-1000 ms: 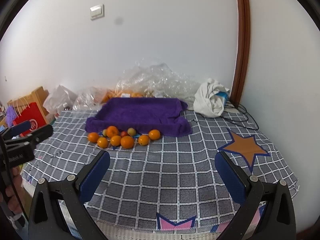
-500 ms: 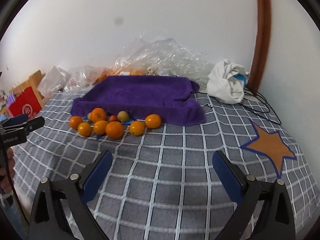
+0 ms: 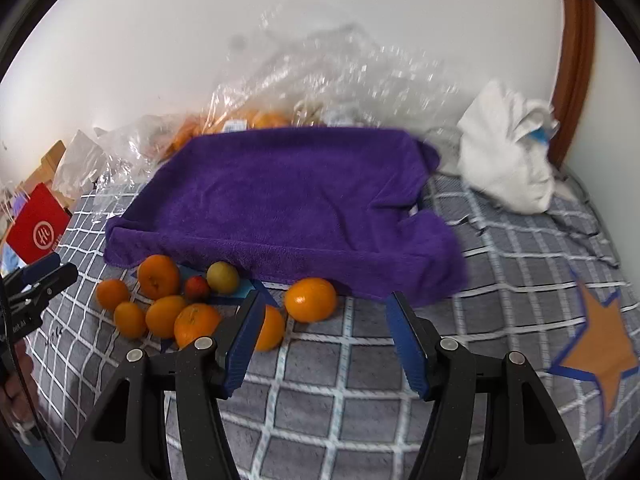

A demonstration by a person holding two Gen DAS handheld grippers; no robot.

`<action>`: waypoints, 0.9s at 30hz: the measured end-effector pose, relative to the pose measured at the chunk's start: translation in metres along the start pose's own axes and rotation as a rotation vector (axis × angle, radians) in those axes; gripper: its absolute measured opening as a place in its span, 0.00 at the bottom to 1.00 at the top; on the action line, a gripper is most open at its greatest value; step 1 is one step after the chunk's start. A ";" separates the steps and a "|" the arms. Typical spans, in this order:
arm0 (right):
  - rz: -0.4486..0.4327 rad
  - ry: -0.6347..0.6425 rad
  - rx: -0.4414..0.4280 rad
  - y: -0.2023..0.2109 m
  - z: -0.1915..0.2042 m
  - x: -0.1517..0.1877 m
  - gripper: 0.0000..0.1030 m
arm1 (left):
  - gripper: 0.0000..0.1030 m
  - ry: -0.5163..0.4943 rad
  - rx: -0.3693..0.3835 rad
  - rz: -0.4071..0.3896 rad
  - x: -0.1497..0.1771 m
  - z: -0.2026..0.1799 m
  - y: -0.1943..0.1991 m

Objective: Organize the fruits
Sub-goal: 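Grasp an orange with the right gripper while the left gripper grasps another orange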

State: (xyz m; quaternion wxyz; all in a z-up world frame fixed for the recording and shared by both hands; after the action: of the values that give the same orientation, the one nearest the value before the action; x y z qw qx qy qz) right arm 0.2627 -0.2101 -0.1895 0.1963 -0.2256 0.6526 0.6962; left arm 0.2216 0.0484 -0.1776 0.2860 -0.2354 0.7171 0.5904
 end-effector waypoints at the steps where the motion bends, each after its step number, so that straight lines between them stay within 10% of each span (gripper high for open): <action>1: 0.011 -0.003 -0.006 -0.008 0.001 0.000 0.60 | 0.65 0.009 0.012 0.002 0.001 0.002 -0.005; 10: 0.060 -0.048 -0.036 -0.044 0.001 0.004 0.51 | 0.65 0.098 0.154 0.035 0.016 0.015 -0.022; 13: 0.073 -0.033 -0.039 -0.047 0.004 0.006 0.33 | 0.59 0.106 0.190 0.064 0.019 0.010 -0.025; 27: 0.045 -0.052 0.007 -0.039 -0.025 0.015 0.33 | 0.36 0.099 0.268 0.118 0.033 -0.013 -0.035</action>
State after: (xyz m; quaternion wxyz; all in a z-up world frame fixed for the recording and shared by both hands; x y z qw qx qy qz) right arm 0.2739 -0.2325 -0.2317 0.1984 -0.1919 0.6546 0.7038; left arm 0.2191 0.0294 -0.2235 0.2439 -0.1813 0.8152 0.4931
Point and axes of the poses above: each gripper's, at about its wrist camera, not at the fingertips, and y roughly against the way its jaws point, z to its left, x to its underside, the point moved 7 cm from there along -y, roughly the way its jaws point, and after that the axes turned 8 degrees about x, right-handed, at the moved point
